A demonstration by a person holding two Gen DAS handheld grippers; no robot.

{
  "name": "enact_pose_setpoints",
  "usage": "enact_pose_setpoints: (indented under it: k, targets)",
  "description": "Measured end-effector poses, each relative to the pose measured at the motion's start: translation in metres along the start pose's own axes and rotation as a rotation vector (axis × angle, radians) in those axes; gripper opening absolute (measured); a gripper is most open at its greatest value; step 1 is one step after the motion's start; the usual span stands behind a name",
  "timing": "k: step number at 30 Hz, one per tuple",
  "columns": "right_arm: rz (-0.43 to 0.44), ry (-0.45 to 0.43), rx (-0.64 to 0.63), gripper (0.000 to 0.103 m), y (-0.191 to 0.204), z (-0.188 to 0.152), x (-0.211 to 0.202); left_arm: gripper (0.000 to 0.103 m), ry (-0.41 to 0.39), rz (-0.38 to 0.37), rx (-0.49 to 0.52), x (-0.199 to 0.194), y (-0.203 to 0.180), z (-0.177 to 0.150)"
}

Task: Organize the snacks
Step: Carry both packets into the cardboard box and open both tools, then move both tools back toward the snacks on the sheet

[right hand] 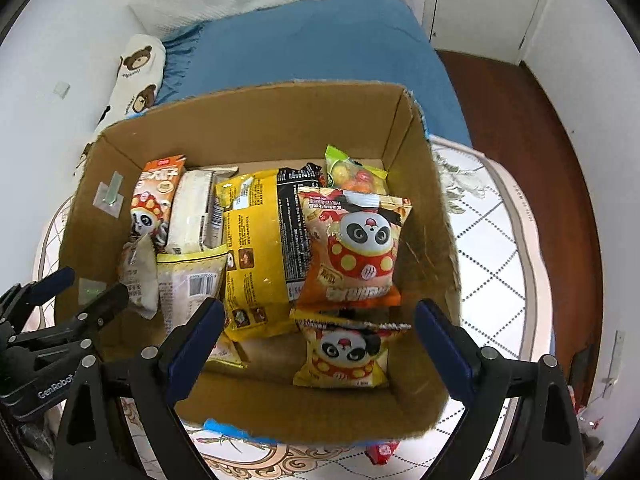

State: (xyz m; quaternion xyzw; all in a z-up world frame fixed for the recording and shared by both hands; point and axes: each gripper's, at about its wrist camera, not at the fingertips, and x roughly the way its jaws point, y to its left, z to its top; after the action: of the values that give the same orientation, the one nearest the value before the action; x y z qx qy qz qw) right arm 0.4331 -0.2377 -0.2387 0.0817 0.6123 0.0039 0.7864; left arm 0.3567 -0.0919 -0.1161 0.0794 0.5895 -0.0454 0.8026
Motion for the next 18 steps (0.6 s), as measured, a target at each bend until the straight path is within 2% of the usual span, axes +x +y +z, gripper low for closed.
enact_pose_setpoints:
  k: [7, 18]
  targets:
    - [-0.018, -0.108, -0.020, 0.098, 0.006, -0.027, -0.044, 0.085, -0.106, -0.023, -0.006, -0.048, -0.008, -0.020]
    - [0.024, -0.247, -0.025, 0.098, 0.011, -0.067, -0.121, 0.085, -0.239, -0.044, -0.027, -0.108, -0.006, -0.051]
